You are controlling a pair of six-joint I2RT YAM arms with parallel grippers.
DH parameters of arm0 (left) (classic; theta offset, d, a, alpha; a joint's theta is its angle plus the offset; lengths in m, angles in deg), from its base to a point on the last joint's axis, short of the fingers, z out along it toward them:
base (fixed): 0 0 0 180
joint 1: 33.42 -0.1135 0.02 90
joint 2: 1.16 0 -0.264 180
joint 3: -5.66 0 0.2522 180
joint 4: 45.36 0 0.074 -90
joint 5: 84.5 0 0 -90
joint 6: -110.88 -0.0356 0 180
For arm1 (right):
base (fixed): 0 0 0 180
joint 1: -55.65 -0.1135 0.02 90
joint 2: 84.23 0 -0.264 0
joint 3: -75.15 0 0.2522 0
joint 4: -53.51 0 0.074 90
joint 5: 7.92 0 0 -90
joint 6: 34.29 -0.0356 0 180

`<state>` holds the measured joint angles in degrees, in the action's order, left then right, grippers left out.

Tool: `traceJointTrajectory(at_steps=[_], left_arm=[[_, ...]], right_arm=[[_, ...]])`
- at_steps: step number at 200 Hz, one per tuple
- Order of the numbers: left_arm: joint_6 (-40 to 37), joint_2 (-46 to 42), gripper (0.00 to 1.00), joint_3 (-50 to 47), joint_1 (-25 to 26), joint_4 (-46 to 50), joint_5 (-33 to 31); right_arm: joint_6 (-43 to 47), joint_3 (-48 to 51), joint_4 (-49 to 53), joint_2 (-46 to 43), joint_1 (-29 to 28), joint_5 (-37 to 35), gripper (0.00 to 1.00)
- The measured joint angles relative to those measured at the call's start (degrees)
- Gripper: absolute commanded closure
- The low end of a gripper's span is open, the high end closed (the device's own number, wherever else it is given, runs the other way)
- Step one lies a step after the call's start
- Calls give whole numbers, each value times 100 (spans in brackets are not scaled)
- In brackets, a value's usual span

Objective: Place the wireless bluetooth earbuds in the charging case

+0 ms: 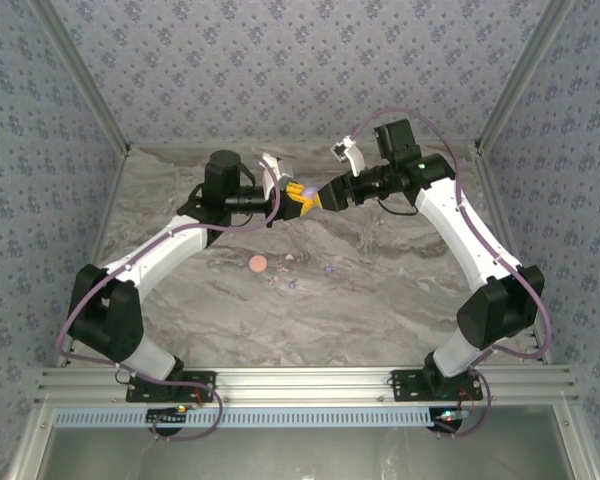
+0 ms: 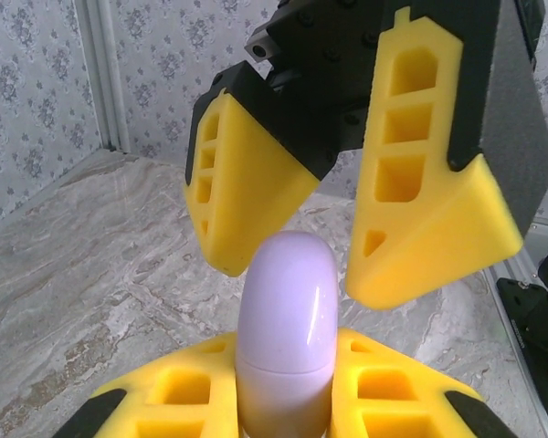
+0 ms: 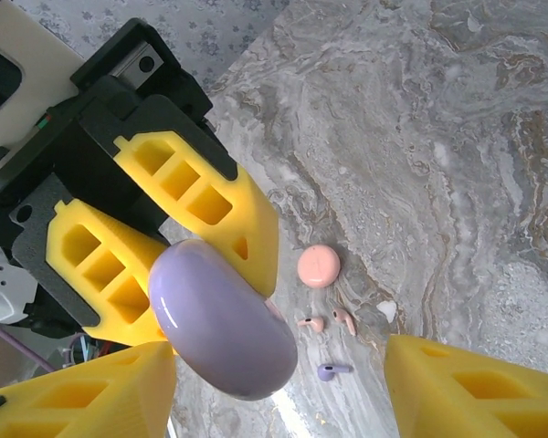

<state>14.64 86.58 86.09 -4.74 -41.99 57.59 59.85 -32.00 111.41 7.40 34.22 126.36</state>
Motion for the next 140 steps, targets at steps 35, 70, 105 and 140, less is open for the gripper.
traceJointTrajectory(at_steps=[35,70,105,140], left_arm=[[-85,0,87,-11,9,11,20],[-136,0,87,-11,9,42,15],[-210,0,87,-11,11,188,15],[-236,0,87,-15,24,310,17]], right_arm=[[-2,-4,33,0,0,-85,37],[-11,-11,48,0,0,-164,37],[-85,-22,44,0,4,-273,37],[-190,-31,0,0,31,-363,37]])
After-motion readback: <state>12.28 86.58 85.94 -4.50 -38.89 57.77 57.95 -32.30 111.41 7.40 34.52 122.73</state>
